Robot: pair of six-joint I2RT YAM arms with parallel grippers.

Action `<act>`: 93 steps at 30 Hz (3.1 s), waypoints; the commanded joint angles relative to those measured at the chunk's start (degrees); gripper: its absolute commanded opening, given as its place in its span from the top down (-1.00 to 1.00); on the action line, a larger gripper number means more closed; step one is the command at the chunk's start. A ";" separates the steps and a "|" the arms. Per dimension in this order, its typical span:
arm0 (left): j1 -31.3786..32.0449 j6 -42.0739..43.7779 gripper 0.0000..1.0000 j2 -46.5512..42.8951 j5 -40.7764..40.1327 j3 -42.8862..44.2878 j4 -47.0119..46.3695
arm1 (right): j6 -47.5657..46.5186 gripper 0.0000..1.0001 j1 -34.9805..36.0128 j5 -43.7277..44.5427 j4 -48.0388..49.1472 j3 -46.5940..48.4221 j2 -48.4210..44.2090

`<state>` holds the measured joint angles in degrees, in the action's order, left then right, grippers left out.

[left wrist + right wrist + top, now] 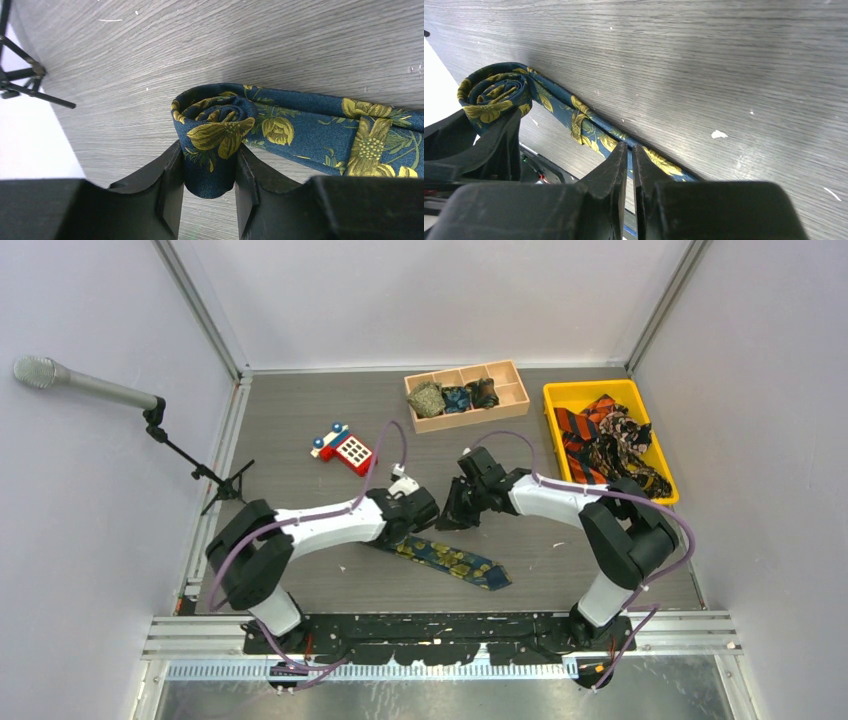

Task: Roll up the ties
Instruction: Roll the tie at the center of the board.

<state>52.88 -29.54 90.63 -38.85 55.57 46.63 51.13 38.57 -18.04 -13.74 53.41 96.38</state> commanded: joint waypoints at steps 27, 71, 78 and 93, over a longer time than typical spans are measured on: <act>11.96 -7.37 0.33 18.91 -3.59 7.83 2.25 | -0.84 0.72 -3.26 -0.55 1.84 -3.97 -7.14; 5.41 -5.13 -0.09 3.75 16.21 9.79 -0.32 | 0.24 0.70 -2.27 -3.75 2.04 -0.94 -7.32; 2.04 -4.18 -0.09 0.05 20.72 8.21 -1.66 | 0.84 0.67 -0.43 -4.06 3.00 -0.32 -7.28; -6.73 -2.22 -0.06 -10.38 28.62 4.13 -1.81 | 2.79 0.15 9.02 -2.06 5.90 5.01 -3.14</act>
<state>48.05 -33.12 84.07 -13.13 60.47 45.65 53.12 45.76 -21.08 -10.31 54.98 92.03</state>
